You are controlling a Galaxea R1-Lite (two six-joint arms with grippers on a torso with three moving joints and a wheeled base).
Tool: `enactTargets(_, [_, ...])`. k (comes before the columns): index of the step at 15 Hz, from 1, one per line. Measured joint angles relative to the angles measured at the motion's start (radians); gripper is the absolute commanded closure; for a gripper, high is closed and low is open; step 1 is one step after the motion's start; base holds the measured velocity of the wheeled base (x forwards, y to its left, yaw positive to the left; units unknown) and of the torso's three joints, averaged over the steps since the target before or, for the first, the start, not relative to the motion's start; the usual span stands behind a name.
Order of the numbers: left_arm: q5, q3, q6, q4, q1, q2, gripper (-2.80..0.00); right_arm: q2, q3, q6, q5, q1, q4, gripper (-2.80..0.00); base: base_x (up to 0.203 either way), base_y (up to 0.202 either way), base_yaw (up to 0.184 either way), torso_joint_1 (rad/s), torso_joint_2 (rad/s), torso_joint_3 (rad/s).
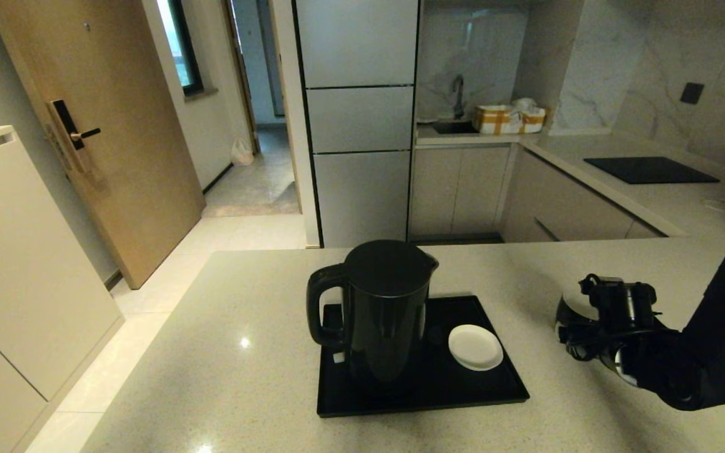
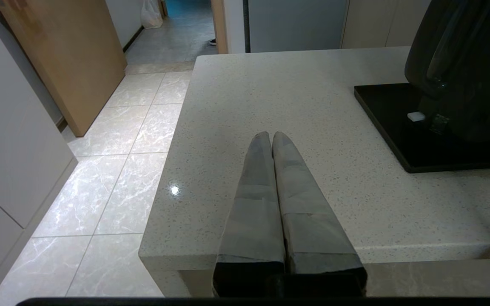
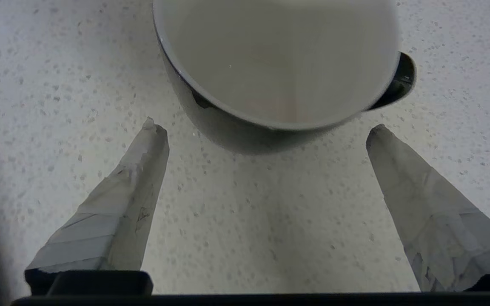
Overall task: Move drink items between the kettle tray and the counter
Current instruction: Return the tea cup to its original position
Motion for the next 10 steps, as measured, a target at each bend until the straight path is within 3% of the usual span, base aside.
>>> enactTargets(6, [0.000, 0.000, -0.001, 0.000, 0.000, 0.000, 0.00, 0.093, -0.081, -0.005, -0.072, 0.002, -0.113, -2.80, 0.000, 0.000, 0.000, 0.000, 0.00, 0.000])
enactTargets(10, [0.000, 0.000, 0.000, 0.000, 0.000, 0.000, 0.00, 0.155, -0.156, -0.007, -0.096, 0.021, -0.121, -2.80, 0.000, 0.000, 0.000, 0.000, 0.00, 0.000])
